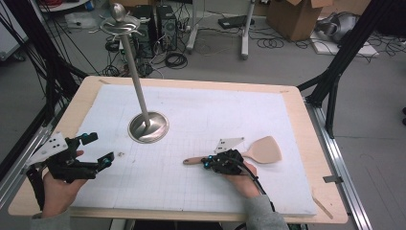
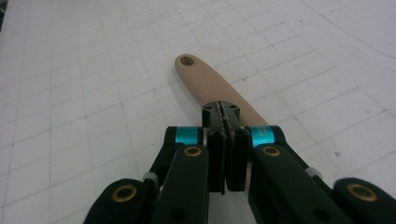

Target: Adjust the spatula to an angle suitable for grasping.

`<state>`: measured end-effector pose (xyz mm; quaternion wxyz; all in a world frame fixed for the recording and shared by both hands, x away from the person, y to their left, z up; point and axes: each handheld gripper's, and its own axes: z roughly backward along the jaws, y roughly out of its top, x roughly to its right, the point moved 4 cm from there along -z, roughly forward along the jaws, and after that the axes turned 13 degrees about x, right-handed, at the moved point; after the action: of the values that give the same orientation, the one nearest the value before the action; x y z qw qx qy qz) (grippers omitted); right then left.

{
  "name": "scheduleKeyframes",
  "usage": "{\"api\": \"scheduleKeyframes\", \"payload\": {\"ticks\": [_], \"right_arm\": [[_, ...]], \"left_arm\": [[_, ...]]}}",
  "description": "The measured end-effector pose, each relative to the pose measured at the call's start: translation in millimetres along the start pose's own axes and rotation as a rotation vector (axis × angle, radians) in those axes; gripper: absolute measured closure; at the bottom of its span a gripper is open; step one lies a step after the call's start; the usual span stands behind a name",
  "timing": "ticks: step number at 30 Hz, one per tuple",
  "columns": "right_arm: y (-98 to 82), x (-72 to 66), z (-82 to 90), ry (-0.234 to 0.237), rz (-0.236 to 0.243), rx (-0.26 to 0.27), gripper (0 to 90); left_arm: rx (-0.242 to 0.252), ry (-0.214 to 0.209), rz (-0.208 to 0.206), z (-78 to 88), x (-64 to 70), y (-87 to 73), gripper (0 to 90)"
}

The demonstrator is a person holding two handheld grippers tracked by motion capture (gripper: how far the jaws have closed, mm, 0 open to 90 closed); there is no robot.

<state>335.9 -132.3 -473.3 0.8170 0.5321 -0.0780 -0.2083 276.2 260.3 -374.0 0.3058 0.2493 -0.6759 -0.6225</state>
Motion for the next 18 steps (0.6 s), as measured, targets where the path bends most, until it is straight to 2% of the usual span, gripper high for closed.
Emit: {"api": "scheduleKeyframes", "payload": {"ticks": [8, 11, 13, 18], "right_arm": [[2.8, 5.0, -5.0, -0.037, -0.006, 0.004, 90.0], [4.8, 6.3, -8.6, -0.073, 0.023, -0.003, 90.0], [5.7, 8.0, -9.9, -0.082, 0.027, -0.001, 90.0], [6.4, 12.0, -11.6, -0.091, 0.011, 0.000, 90.0]], "left_arm": [[0.004, 0.003, 0.007, 0.4, -0.9, -0.3, 4.1], [0.003, 0.002, 0.007, 0.6, -0.9, -0.3, 4.1], [0.004, 0.001, 0.005, 1.1, -1.2, 0.0, 4.1], [0.006, 0.005, 0.010, 2.1, -2.1, -0.2, 4.1]]}}
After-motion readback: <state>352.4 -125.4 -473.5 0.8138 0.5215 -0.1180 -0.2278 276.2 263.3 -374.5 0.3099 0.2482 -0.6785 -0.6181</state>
